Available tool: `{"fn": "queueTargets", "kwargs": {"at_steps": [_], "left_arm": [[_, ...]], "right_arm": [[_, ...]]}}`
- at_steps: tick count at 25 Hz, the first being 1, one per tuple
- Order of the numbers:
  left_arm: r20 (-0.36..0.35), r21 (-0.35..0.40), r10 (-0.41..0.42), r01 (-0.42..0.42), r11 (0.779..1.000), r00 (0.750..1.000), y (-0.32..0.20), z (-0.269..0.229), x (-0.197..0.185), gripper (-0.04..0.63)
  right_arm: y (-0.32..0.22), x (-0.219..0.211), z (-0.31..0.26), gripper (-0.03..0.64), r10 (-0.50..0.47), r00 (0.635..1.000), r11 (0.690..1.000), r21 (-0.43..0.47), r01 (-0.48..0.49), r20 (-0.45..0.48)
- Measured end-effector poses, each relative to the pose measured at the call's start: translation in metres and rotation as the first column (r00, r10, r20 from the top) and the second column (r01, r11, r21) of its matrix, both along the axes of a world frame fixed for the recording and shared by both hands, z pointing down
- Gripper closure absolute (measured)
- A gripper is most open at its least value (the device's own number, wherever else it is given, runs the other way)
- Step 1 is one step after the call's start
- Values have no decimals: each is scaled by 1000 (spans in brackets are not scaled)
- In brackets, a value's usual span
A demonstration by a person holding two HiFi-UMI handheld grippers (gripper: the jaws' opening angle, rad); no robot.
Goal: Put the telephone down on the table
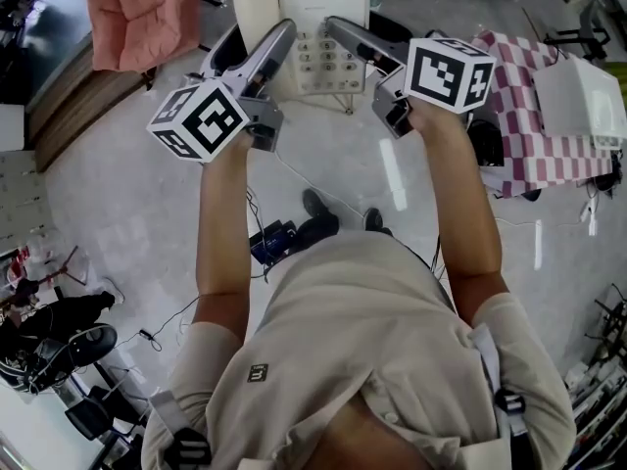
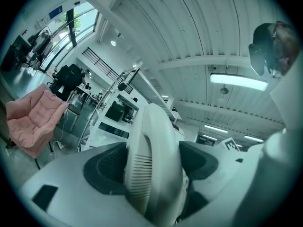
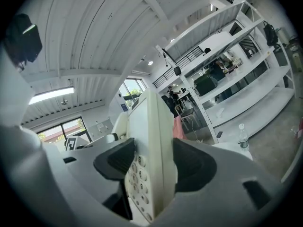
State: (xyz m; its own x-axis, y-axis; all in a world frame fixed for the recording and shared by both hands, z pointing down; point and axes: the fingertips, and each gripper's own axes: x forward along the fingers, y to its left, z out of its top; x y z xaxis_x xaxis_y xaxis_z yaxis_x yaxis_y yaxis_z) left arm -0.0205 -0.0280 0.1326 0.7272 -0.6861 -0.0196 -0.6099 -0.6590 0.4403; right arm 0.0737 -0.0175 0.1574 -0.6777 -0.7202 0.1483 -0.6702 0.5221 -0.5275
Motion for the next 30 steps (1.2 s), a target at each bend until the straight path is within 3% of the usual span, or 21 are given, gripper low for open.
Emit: {"fn": "queueTargets", "kwargs": {"at_steps": [18,30], "left_arm": [[-25,2,57,-57,998,998,-53,0,-52,253],[-5,15,-23,23,1000,1000,-68,-3,-77,253]], "right_arm": [[-48,-52,-3,379,56,998,998,2,-56,-32],[-71,-77,-4,379,-29,999,999,13,30,-16]]}}
